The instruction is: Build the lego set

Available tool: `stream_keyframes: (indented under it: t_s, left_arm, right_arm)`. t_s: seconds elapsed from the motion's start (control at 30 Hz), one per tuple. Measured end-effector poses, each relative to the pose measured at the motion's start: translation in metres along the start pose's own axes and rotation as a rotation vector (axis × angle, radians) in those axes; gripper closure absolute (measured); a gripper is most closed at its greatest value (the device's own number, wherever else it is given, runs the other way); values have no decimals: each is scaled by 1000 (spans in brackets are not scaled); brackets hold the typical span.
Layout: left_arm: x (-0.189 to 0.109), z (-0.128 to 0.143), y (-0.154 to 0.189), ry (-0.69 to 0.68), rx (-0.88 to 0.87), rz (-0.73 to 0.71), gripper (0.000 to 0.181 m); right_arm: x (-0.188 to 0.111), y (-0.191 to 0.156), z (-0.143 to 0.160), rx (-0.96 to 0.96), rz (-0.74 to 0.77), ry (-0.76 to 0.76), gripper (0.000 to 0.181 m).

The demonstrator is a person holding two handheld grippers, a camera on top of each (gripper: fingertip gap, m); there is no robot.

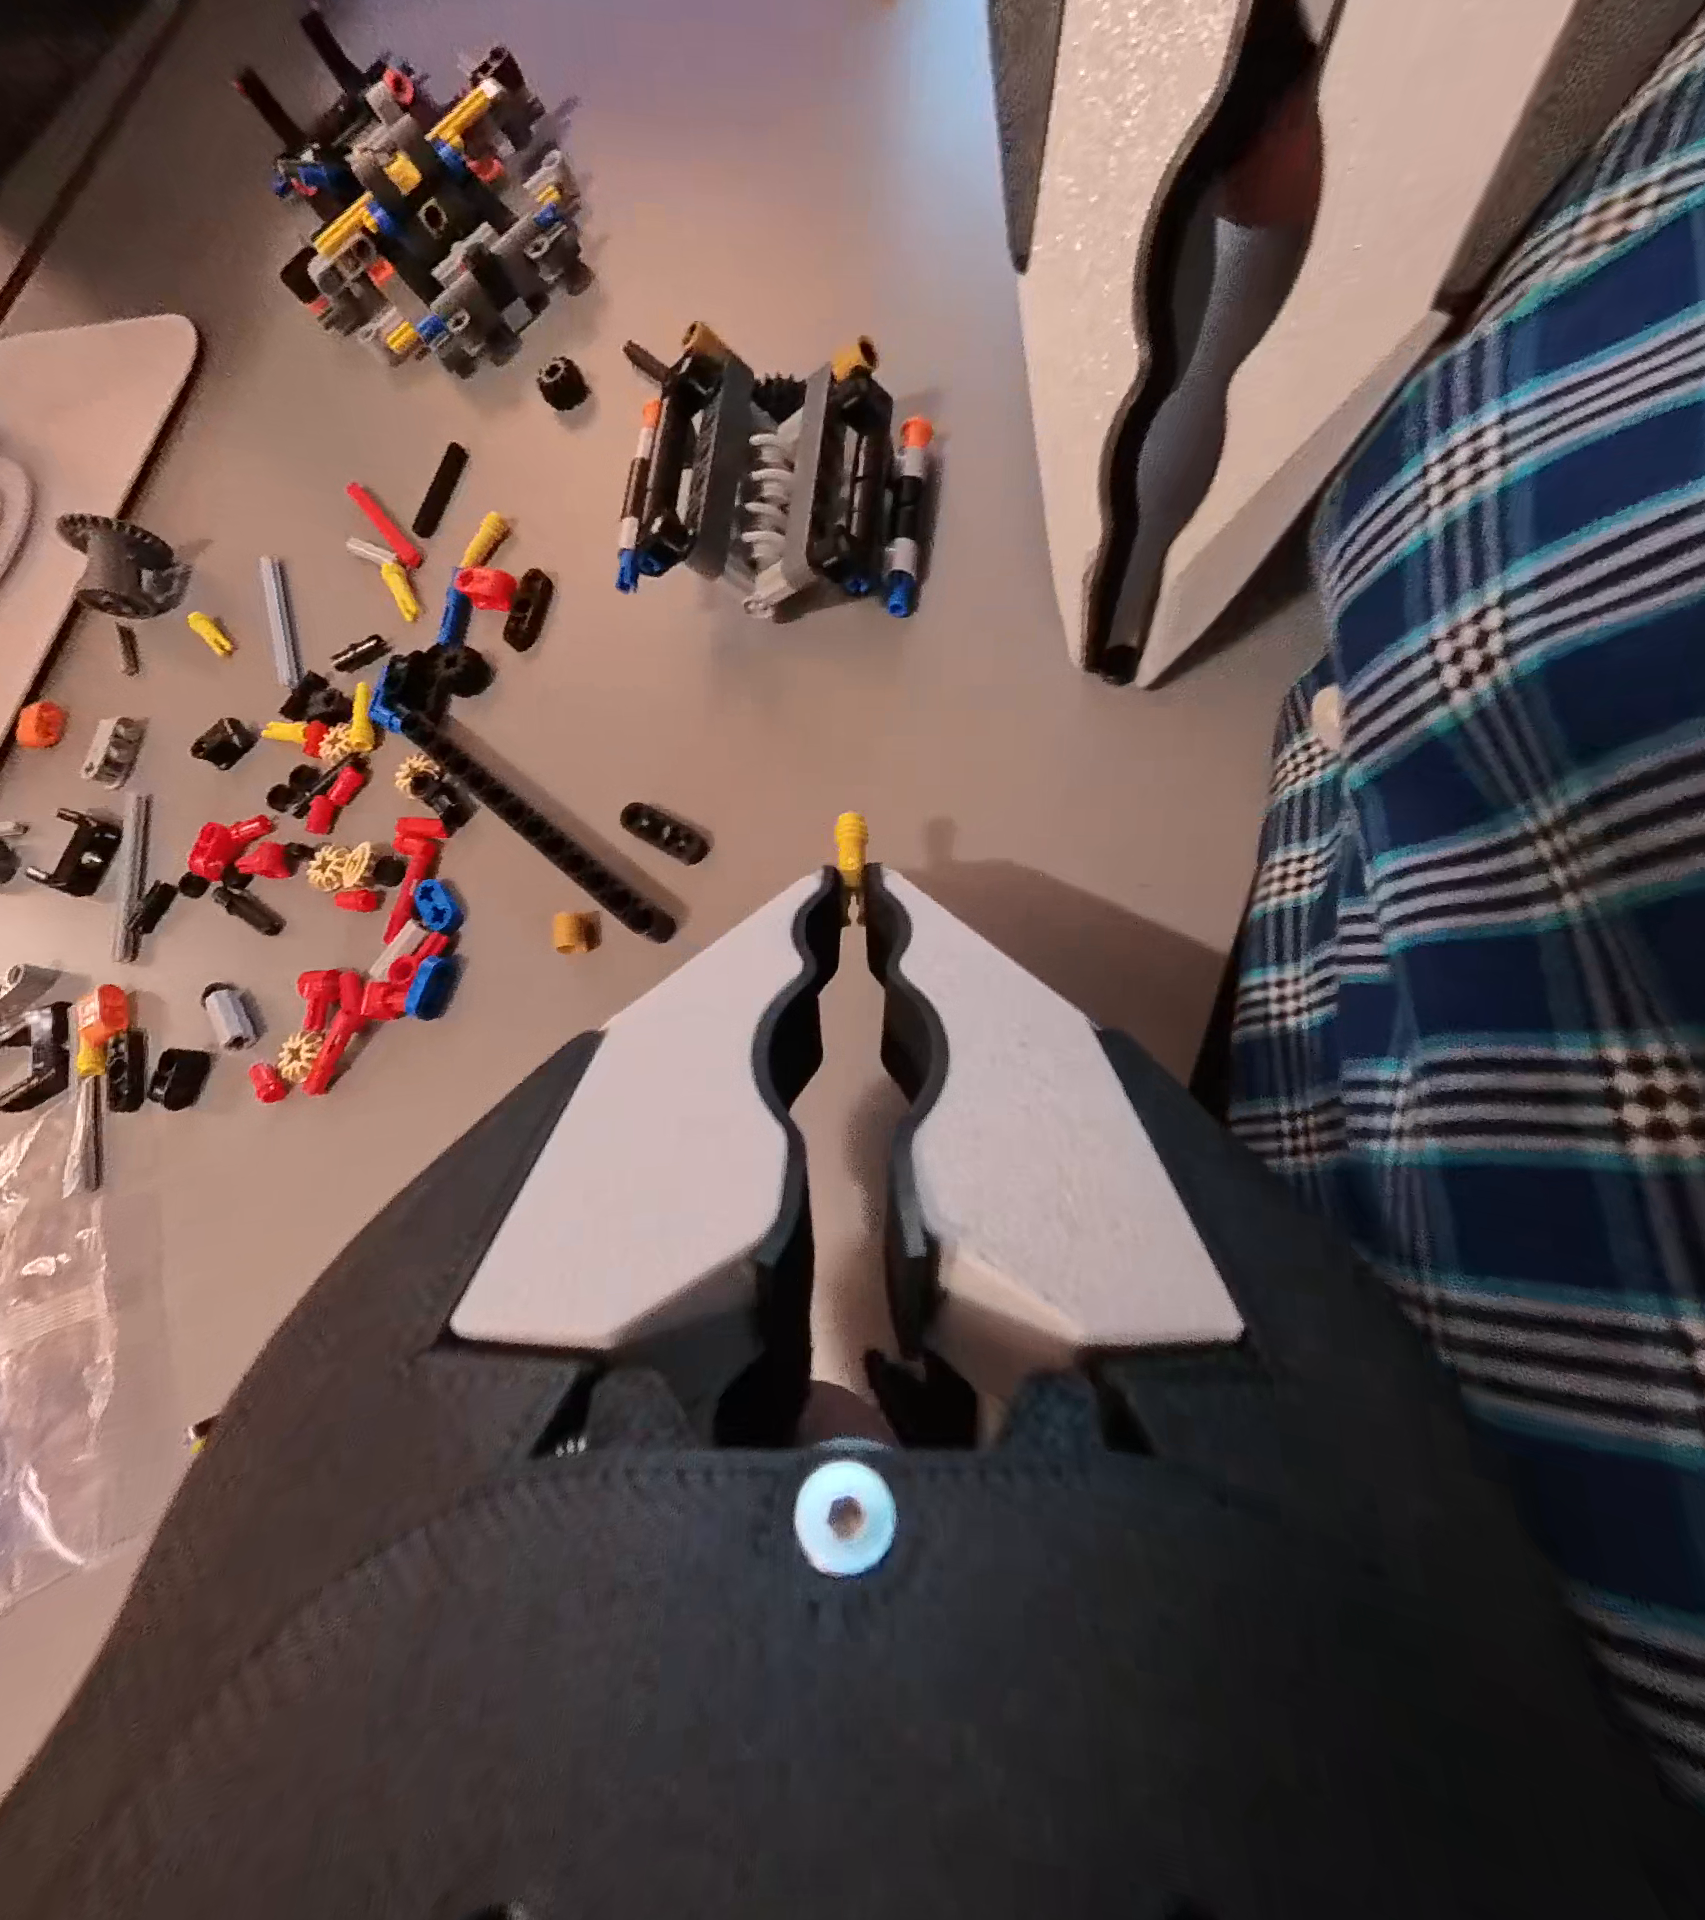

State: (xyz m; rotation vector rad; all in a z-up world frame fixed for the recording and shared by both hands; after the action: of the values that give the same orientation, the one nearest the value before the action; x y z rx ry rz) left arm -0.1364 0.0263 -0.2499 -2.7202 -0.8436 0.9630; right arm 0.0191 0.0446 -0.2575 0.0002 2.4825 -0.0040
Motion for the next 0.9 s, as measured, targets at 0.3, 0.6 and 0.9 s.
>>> stream_keyframes:
  t_s: [0.3, 0.6, 0.9]
  left_arm:
    - [0, -8, 5, 87, -72, -59, 180]
    - [-5, -35, -2, 322, -266, -124, 180]
    - [-4, -36, 1, 348, -248, -157, 180]
  right_arm:
    - [-9, 16, -14, 250, 9, 251, 177]
    - [-14, 37, -35, 595, -134, 630, 177]
    - [-16, 39, -34, 601, -159, 650, 177]
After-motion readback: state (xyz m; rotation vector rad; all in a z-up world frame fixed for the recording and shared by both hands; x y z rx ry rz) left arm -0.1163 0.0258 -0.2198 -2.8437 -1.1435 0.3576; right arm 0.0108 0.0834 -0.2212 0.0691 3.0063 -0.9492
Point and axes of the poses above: each gripper's, where its closed fingertips meet, x out along the fingers, z out of its underside, y = z × x across the jaws, the point moved 8 cm from there along -x, back along the fingers, and after that the axes turned 7 degrees about y, right-handed, at the moved point
